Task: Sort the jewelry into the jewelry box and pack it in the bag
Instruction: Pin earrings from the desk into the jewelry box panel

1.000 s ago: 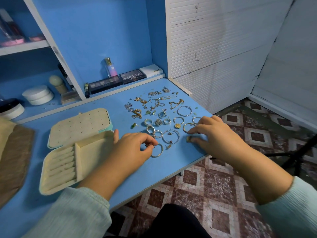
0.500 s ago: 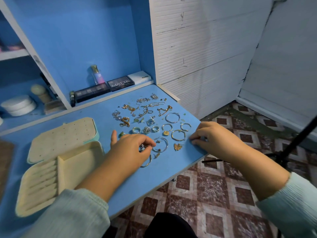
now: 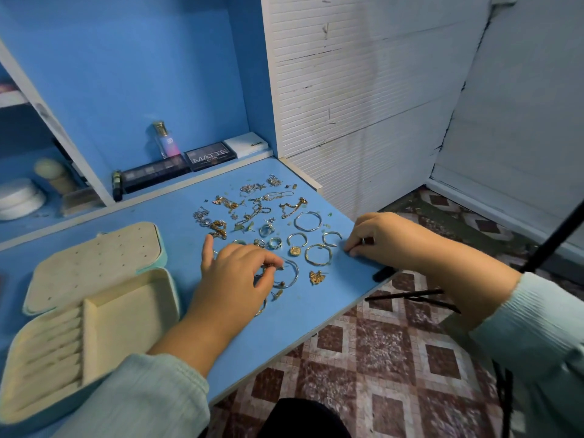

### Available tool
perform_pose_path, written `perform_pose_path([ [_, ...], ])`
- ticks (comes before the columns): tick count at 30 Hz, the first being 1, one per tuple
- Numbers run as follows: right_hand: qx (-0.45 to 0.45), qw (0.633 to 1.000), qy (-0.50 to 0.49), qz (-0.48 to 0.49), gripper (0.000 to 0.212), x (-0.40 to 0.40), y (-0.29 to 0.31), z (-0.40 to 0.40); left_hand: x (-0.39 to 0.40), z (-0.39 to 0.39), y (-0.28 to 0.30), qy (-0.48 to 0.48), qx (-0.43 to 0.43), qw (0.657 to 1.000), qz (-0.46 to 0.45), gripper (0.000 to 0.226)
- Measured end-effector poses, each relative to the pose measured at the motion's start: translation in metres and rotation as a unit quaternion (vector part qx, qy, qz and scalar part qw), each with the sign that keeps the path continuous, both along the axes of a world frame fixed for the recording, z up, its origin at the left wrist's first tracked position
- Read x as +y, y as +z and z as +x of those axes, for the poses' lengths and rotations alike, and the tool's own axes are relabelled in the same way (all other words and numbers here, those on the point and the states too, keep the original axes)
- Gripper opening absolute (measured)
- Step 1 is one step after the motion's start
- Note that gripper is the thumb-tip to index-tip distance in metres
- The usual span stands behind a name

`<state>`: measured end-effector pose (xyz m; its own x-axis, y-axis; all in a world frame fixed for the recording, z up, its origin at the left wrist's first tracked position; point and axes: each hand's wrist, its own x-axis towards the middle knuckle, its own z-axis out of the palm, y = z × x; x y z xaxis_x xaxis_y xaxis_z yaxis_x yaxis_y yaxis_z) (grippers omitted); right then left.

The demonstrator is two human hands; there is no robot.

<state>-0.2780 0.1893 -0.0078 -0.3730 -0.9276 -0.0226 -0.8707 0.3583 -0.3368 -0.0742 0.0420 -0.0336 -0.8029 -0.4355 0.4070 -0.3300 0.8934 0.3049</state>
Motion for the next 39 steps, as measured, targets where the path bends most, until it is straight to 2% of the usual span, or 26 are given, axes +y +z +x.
perform_pose_path([
  [5,0.000,1.000,0.015,0.028,0.008,-0.006,0.002,-0.003,-0.001,0.003,-0.008,-0.018,0.035,0.999,-0.011,0.028],
  [9,0.012,0.999,0.022,0.041,0.010,-0.008,0.000,0.000,-0.001,0.003,-0.012,-0.017,0.047,0.999,-0.016,0.028],
  [15,-0.068,0.996,-0.020,-0.057,0.008,-0.013,0.006,0.010,-0.001,0.002,-0.008,0.010,0.075,0.997,0.023,0.028],
  [18,-0.133,0.988,-0.021,-0.081,0.011,-0.021,0.014,0.021,0.003,0.002,0.002,0.023,0.105,0.989,0.103,0.009],
  [21,-0.189,0.977,-0.021,-0.101,0.019,-0.033,0.023,0.035,0.006,0.009,0.014,0.027,0.114,0.973,0.199,0.028],
  [26,-0.277,0.952,-0.003,-0.129,0.020,-0.059,0.038,0.063,-0.002,0.020,0.033,0.039,0.165,0.919,0.357,0.024],
  [29,-0.289,0.949,0.022,-0.125,0.019,-0.080,0.045,0.080,-0.012,0.034,0.046,0.037,0.198,0.894,0.401,0.024],
  [33,-0.291,0.948,0.046,-0.125,0.024,-0.115,0.053,0.102,-0.033,0.063,0.057,0.064,0.211,0.892,0.395,0.024],
  [39,-0.304,0.942,0.074,-0.119,0.024,-0.173,0.057,0.143,-0.071,0.111,0.059,0.179,0.207,0.897,0.348,0.017],
])
